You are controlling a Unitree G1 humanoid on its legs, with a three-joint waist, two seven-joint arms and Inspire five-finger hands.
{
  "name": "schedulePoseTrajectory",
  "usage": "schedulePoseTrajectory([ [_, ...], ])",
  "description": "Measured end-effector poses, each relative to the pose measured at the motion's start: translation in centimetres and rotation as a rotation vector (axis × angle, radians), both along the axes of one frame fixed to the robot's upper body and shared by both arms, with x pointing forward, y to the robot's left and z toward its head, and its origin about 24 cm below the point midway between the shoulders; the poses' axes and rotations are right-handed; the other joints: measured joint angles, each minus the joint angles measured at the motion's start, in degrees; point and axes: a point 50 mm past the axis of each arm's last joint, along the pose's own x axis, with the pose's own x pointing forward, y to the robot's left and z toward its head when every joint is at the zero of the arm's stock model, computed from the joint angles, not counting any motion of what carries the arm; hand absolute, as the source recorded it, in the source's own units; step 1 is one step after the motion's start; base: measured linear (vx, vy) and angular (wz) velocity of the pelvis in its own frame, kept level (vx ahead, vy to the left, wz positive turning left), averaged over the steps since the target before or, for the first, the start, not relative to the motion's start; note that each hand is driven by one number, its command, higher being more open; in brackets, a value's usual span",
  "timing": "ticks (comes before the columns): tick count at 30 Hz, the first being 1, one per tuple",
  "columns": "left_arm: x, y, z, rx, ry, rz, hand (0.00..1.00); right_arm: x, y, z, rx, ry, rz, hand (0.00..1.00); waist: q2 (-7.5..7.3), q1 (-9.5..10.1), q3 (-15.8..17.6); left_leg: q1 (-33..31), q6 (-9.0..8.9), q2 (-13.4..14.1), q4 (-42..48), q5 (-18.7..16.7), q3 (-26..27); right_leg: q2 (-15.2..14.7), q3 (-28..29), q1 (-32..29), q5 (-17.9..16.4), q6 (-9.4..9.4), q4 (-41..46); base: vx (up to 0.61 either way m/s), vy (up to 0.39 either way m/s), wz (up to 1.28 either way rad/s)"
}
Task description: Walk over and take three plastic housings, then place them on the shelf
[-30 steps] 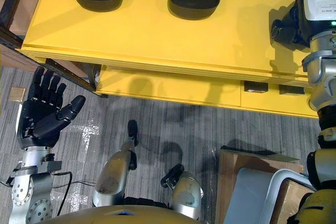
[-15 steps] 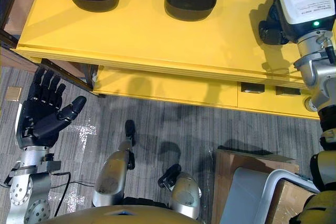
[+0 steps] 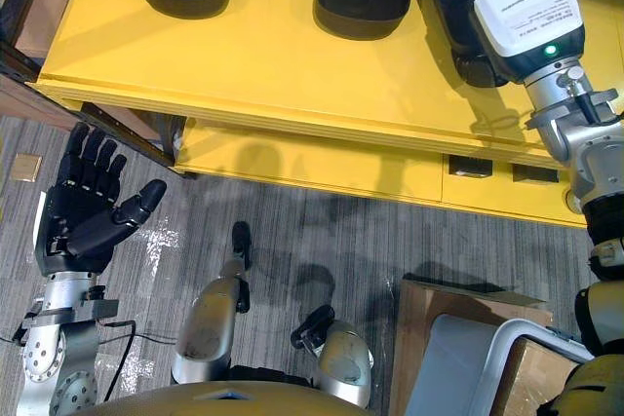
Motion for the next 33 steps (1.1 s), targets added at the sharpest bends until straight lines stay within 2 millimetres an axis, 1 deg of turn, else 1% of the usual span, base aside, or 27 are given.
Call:
schedulePoseTrajectory([
  [6,0.0,0.2,-0.6,-0.002,0.026,0.009,1.0,0.1,0.0,0.1,0.06,0.03,-0.012,0.0,-0.09,0.17,-0.05,-0.03,-0.01,0.04,0.01,0.0,0.01,0.02,-0.04,-0.01,-0.02,-0.03,0.1,0.0,0.0,0.0],
  [10,0.0,0.2,-0.6,-0.001,0.026,0.009,1.0,0.1,-0.3,0.0,0.122,0.048,-0.02,0.0,-0.12,0.24,-0.06,-0.03,-0.01,0.05,0.02,0.01,0.02,0.01,-0.02,-0.02,-0.02,-0.04,0.12,0.0,0.0,0.0],
  [18,0.0,0.2,-0.6,0.003,0.027,0.007,1.0,-0.2,-0.9,-0.7,0.181,0.059,-0.03,0.0,-0.56,0.59,-0.31,-0.15,-0.01,0.04,-0.01,0.01,0.07,-0.04,0.0,-0.17,-0.07,-0.1,0.15,0.0,0.0,0.0],
  [20,0.0,0.2,-0.6,0.003,0.028,0.008,1.0,-0.3,-1.0,-1.3,0.191,0.078,-0.032,0.0,-0.79,0.65,-0.44,-0.21,-0.02,0.04,-0.01,0.01,0.07,-0.04,-0.03,-0.19,-0.07,-0.1,0.18,0.0,0.0,0.0],
  [27,-0.1,0.3,-0.6,0.003,0.029,0.009,1.0,-0.4,-1.4,-1.7,0.226,0.094,-0.05,0.0,-0.82,0.65,-0.46,-0.22,-0.03,0.04,-0.01,0.03,0.08,-0.1,0.03,-0.24,-0.09,-0.13,0.24,0.0,0.0,0.0],
  [33,-0.1,0.3,-0.6,0.003,0.03,0.009,1.0,-0.5,-1.9,-2.0,0.307,0.102,-0.086,0.0,-0.84,0.64,-0.47,-0.27,-0.07,0.04,0.0,0.06,0.05,-0.12,0.1,-0.27,-0.09,-0.13,0.35,0.0,0.0,0.0],
])
